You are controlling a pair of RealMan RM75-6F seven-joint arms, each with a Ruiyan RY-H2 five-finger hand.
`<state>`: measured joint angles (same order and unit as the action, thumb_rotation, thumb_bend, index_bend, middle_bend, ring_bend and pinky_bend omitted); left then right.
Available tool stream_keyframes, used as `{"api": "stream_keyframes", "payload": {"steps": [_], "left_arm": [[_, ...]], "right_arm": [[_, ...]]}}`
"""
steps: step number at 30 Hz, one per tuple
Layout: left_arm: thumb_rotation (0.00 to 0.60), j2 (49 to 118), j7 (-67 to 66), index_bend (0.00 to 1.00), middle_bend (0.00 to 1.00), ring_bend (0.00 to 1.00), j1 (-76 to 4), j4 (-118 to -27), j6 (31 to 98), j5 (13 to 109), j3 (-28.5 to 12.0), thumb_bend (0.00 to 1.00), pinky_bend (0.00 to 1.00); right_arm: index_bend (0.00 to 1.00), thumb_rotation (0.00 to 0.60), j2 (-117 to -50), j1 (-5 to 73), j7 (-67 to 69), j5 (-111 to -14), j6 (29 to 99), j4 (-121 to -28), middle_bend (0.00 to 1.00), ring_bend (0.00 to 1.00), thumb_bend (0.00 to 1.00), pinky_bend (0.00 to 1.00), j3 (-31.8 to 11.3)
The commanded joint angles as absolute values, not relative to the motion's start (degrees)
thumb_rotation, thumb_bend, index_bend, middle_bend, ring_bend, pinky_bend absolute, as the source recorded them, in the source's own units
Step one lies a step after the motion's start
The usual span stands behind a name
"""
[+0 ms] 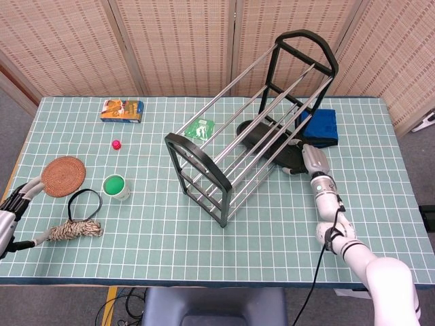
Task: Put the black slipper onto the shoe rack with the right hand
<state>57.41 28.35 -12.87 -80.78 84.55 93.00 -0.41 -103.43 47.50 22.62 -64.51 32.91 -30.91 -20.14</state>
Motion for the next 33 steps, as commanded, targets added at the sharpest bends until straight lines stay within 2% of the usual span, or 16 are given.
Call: {"api": "stream_keyframes", "payload": {"steps": [1, 15, 26, 33], "left_arm": [[0.600, 57.43, 28.30, 0.00, 0.02, 0.00, -12.87, -80.80, 84.51, 93.02, -0.40, 0.26, 0.17], [0.600, 57.51, 28.06, 0.00, 0.02, 0.00, -12.78, -80.94, 84.91, 93.40, -0.42, 0.26, 0.17], [0.600, 57.92, 25.98, 0.00, 0.02, 0.00, -12.76, -81.46, 84.89, 93.46, -0.45, 0.26, 0.17], [0.600, 58.80, 21.83, 0.00, 0.02, 0.00, -13.34, -82.37, 83.19, 92.64, -0.69, 0.26, 0.17]], "right_arm": [[0.01, 0.600, -102.46, 46.55, 21.64, -65.03, 35.04, -32.91, 0.02, 0.05, 0.16, 0.24, -19.82], [0.00, 0.600, -97.61, 42.19, 12.76, -62.91, 40.99, -45.36, 0.00, 0.00, 0.16, 0.22, -19.09], [0.00, 0.600, -89.33, 33.31, -1.19, -58.40, 54.18, -65.81, 0.00, 0.00, 0.15, 0.22, -17.36], [0.00, 0.600, -81.61, 24.61, -6.98, -59.91, 66.44, -81.33, 0.00, 0.00, 0.15, 0.22, -13.55]]}}
